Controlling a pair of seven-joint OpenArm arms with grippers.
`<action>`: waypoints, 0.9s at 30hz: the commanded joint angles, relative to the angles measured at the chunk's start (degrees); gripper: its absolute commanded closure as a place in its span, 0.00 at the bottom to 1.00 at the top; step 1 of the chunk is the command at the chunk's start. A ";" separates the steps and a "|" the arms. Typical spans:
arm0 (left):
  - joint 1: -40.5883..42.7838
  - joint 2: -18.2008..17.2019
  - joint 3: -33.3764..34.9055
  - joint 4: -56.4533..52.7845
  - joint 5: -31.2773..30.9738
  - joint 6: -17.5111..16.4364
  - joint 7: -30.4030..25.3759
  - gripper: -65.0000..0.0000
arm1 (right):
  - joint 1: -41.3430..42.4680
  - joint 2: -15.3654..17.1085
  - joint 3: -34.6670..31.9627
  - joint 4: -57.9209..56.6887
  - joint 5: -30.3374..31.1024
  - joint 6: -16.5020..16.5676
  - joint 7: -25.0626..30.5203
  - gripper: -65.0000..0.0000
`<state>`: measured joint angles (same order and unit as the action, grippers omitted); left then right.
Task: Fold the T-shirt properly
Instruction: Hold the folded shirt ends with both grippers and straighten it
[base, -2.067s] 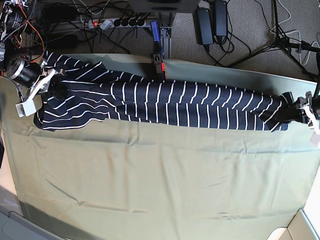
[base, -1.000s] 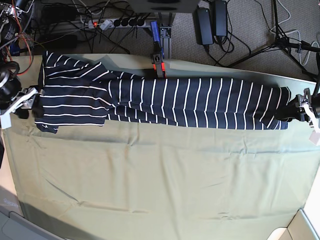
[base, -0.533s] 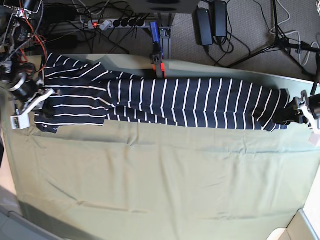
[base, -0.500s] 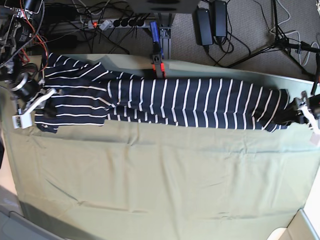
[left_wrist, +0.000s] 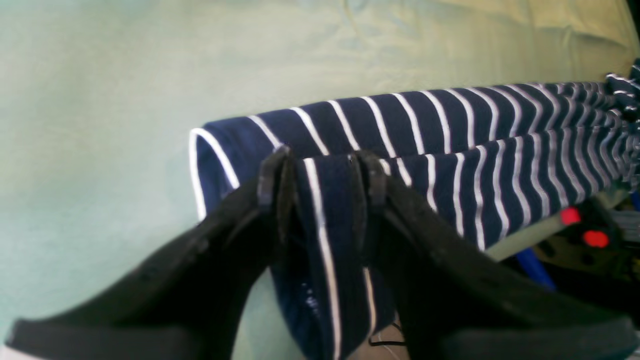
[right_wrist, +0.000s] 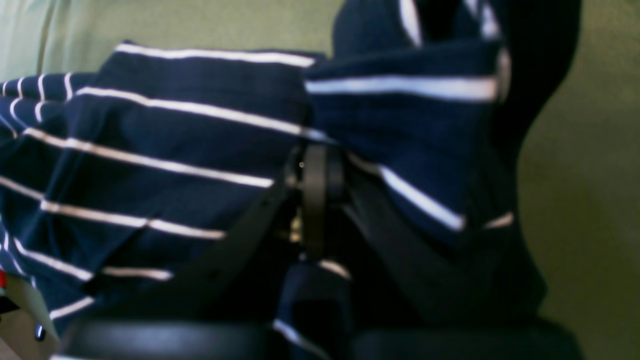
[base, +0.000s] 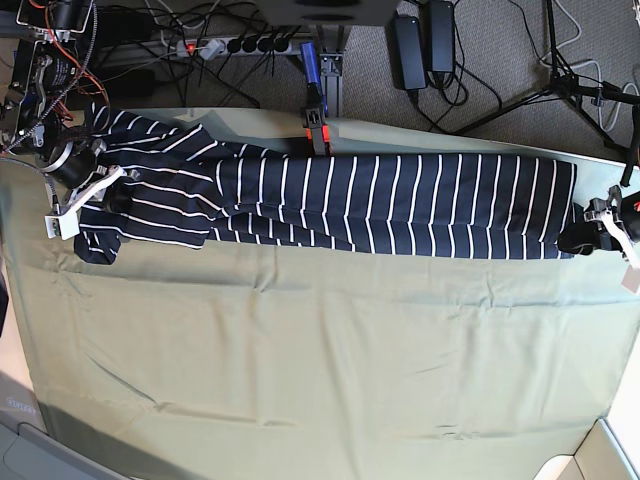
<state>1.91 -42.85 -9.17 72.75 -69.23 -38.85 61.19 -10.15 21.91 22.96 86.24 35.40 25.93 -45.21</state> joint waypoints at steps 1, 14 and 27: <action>-0.79 -1.46 -0.63 0.63 -0.26 -1.15 -1.07 0.64 | 0.28 0.92 0.22 0.28 -0.35 4.09 -0.22 1.00; -0.55 -1.49 -1.05 0.61 10.40 -1.15 -3.78 0.44 | 0.28 0.92 0.22 0.28 -0.24 4.09 -0.22 1.00; 1.27 -2.73 -1.09 -0.72 1.05 -1.15 2.29 0.44 | 0.28 0.94 0.22 0.28 1.68 4.11 -0.87 1.00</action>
<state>3.95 -43.83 -9.50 71.44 -67.53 -38.87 63.90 -10.15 21.93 22.96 86.13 37.08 25.93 -45.39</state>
